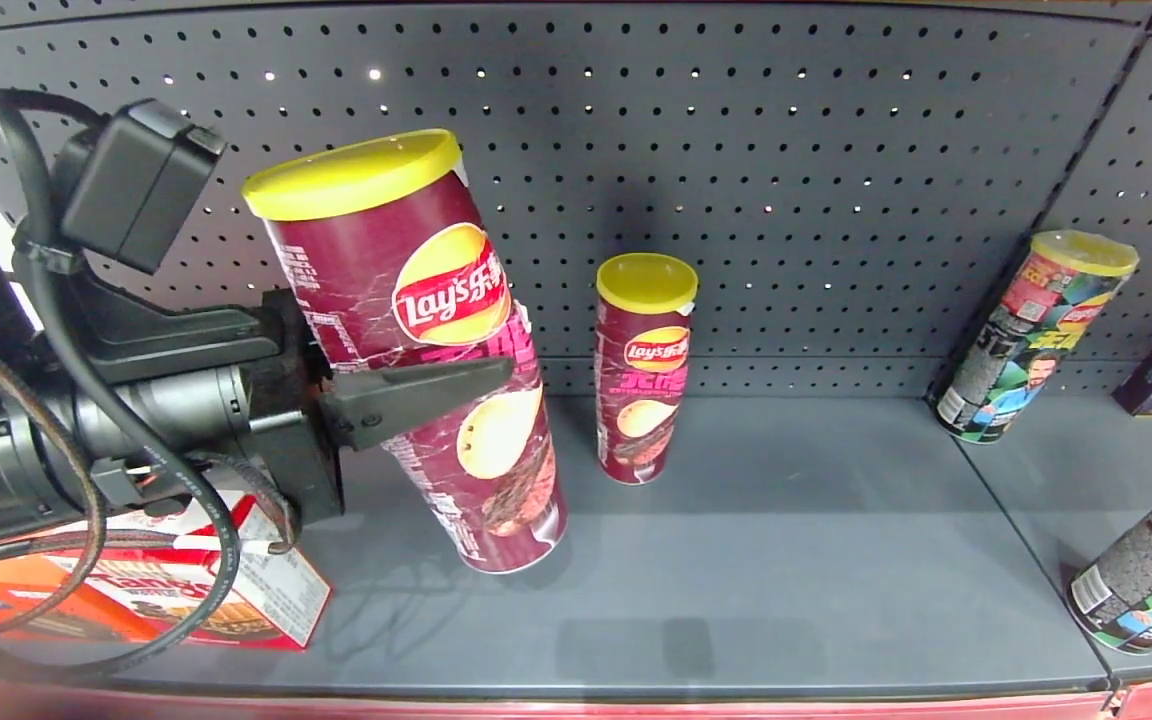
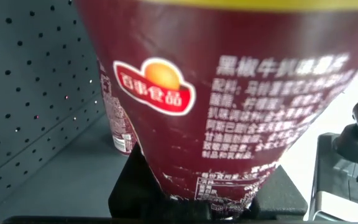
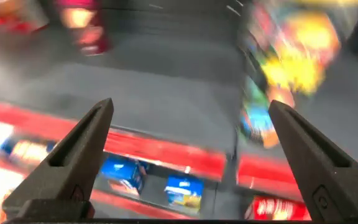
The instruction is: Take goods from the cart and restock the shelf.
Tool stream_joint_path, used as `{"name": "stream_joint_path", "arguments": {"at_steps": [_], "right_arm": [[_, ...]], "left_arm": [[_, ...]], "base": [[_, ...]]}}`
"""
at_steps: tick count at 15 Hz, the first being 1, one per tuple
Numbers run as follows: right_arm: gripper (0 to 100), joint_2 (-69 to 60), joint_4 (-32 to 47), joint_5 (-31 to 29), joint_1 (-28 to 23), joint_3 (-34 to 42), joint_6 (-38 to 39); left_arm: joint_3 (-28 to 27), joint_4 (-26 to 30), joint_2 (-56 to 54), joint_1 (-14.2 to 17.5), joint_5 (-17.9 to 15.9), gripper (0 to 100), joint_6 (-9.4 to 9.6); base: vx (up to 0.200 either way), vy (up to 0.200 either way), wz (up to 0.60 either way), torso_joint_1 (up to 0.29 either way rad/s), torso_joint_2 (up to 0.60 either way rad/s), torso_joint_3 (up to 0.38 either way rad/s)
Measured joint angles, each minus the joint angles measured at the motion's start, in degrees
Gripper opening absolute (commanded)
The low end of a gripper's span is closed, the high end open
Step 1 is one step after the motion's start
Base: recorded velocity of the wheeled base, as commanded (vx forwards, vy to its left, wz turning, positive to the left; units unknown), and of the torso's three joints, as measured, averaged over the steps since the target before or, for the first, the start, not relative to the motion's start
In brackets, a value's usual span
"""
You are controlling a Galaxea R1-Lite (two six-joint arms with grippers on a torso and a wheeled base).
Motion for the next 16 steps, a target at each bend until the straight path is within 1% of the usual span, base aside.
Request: {"name": "stream_joint_path", "arguments": {"at_steps": [2, 4, 7, 9, 11, 13, 16], "right_arm": [[100, 5.9, 0.4, 1.6, 2.6, -4.9, -3.6], [100, 11.8, 0.6, 5.4, 5.4, -9.7, -4.6], [100, 20.1, 0.7, 8.3, 13.0, -15.1, -4.9], [100, 25.9, 0.5, 8.2, 21.2, -17.4, -4.8], [100, 31.6, -1.0, 7.1, 27.5, -18.5, -4.8], [100, 36.8, -4.4, 5.8, 31.3, -19.2, -4.8], [100, 43.0, -7.7, 2.3, 34.4, -21.1, -4.9]], "left_arm": [[-0.1, 0.1, 0.6, 0.0, 0.0, 0, 0.02], [-0.1, 0.0, 1.0, -0.1, 0.0, 0, 0.02], [-0.3, 0.0, 1.3, 0.1, 0.0, 0, 0.02], [-0.4, 0.1, 1.3, 0.1, 0.0, 0, 0.02], [-1.0, 0.0, 1.3, 0.2, 0.0, 0, -0.02], [-1.5, 0.0, 1.4, 0.2, 0.0, 0, -0.02], [-1.5, 0.0, 1.5, 0.3, -0.1, 0, 0.04]], "base": [[0.000, 0.000, 0.00, 0.000, 0.00, 0.000], [0.000, 0.000, 0.00, 0.000, 0.00, 0.000], [0.000, 0.000, 0.00, 0.000, 0.00, 0.000], [0.000, 0.000, 0.00, 0.000, 0.00, 0.000], [0.000, 0.000, 0.00, 0.000, 0.00, 0.000], [0.000, 0.000, 0.00, 0.000, 0.00, 0.000], [0.000, 0.000, 0.00, 0.000, 0.00, 0.000]]}}
